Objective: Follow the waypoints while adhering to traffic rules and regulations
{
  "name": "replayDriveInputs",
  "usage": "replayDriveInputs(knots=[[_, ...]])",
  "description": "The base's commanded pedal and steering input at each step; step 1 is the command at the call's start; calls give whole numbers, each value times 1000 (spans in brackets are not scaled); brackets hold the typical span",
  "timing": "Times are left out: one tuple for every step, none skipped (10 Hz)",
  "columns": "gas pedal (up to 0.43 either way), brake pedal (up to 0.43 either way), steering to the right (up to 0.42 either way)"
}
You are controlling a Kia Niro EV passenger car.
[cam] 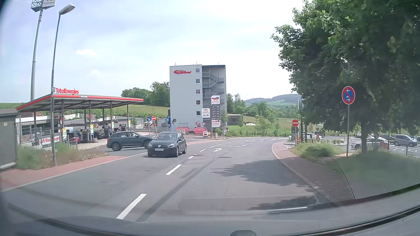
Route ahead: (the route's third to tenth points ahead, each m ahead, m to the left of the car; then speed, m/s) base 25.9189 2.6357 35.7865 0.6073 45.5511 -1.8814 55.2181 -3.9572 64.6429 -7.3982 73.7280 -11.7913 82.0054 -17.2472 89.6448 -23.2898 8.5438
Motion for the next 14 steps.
replayDriveInputs(knots=[[39,0,39],[47,0,43],[47,0,50],[47,0,52],[47,0,51],[47,0,51],[47,0,49],[47,0,44],[47,0,37],[47,0,31],[47,0,25],[47,0,20],[47,0,20],[47,0,20]])
